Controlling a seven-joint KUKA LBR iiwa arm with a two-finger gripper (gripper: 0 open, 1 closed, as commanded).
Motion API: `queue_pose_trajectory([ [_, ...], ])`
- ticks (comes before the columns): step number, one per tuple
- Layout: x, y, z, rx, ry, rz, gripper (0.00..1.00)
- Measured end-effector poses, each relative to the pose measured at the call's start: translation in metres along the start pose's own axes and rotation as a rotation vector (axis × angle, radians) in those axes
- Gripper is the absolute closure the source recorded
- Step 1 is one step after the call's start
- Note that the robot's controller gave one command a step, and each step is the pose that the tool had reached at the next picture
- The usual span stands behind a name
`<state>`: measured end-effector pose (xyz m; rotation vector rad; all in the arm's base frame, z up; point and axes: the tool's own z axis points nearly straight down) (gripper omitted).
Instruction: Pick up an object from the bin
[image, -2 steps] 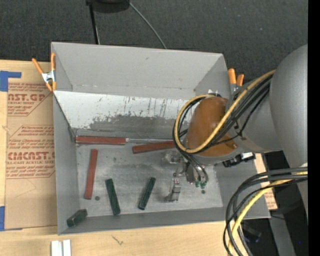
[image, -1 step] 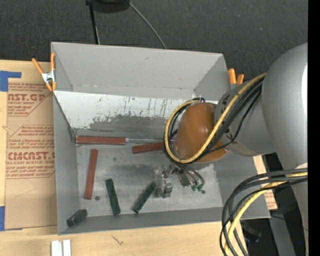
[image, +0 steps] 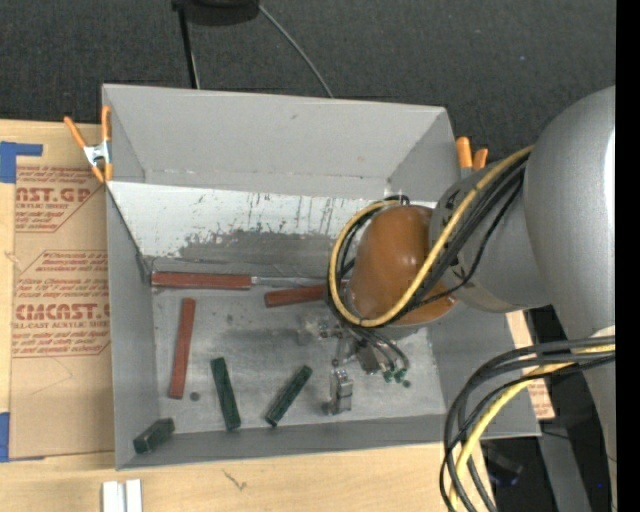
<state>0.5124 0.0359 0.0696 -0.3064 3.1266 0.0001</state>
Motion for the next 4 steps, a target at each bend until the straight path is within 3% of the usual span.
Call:
queue_pose_trajectory([
  [1, 0.0, 0.0, 0.0, 0.0, 0.0, 0.0, 0.0],
  [2, 0.018, 0.057, 0.0, -0.002, 0.001, -0.278, 1.0],
  [3, 0.018, 0.057, 0.0, -0.001, 0.001, -0.278, 1.0],
  [4, -0.016, 0.031, -0.161, 0.001, -0.007, -0.3, 1.0],
])
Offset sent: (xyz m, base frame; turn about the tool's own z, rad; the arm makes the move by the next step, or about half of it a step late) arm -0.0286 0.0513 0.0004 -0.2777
